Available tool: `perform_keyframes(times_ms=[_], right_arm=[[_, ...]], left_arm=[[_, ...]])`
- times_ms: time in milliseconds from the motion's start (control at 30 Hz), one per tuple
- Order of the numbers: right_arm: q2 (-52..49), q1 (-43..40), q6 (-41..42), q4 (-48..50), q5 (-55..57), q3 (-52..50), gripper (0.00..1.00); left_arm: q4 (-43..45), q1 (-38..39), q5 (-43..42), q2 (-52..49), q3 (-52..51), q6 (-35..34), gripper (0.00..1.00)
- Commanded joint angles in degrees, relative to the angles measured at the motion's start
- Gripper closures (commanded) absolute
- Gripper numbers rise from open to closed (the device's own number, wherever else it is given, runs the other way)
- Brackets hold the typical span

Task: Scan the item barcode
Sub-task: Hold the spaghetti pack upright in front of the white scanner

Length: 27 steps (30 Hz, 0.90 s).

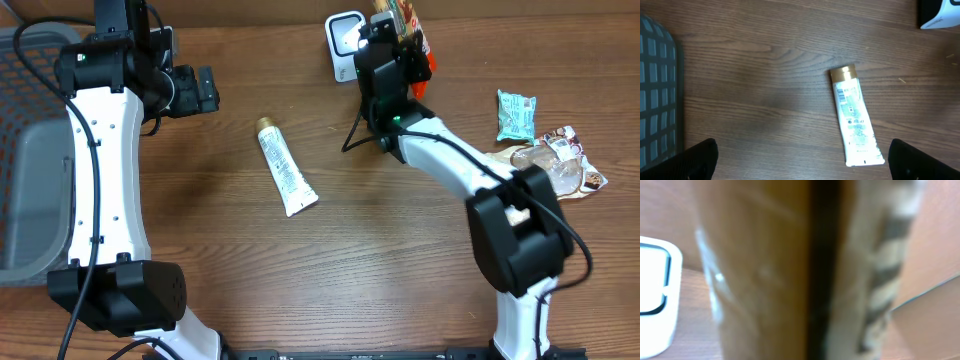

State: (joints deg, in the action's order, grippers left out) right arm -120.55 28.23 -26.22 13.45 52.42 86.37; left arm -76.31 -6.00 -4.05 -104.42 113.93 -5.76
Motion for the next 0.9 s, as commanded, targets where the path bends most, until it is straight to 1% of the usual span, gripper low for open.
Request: perform_keyframes(times_ms=[0, 67, 167, 233, 367, 533, 867], right_arm=[[-2.6, -0.6, -17.3, 7.9, 5.8, 3.1, 0.96], [-5.2, -0.9, -23.7, 10.4, 4.5, 3.1, 0.96], [-8.1, -1.1, -28.5, 12.2, 4.0, 3.1, 0.96], [-9.8, -1.3, -29.8, 13.0, 3.9, 3.1, 0.96], [-12.7, -2.4, -29.8, 16.0, 5.7, 3.1, 0.96], [-15.0, -3.8, -29.9, 22.2, 7.3, 3.2, 0.96], [-15.9, -4.4, -30.0, 22.3, 5.1, 3.4, 0.96]], left_arm=[[0.0, 0.4, 0.0, 0.2, 0.7, 0.9, 0.00], [0.0, 0.4, 0.0, 0.2, 0.7, 0.9, 0.00], [0.0, 0.4, 0.0, 0.2, 0.7, 0.9, 0.00], [0.0, 0.4, 0.0, 0.2, 0.7, 0.9, 0.00], [0.0, 0.4, 0.0, 0.2, 0.7, 0.9, 0.00], [0.0, 0.4, 0.0, 0.2, 0.7, 0.9, 0.00], [0.0, 0.4, 0.0, 0.2, 0.7, 0.9, 0.00]])
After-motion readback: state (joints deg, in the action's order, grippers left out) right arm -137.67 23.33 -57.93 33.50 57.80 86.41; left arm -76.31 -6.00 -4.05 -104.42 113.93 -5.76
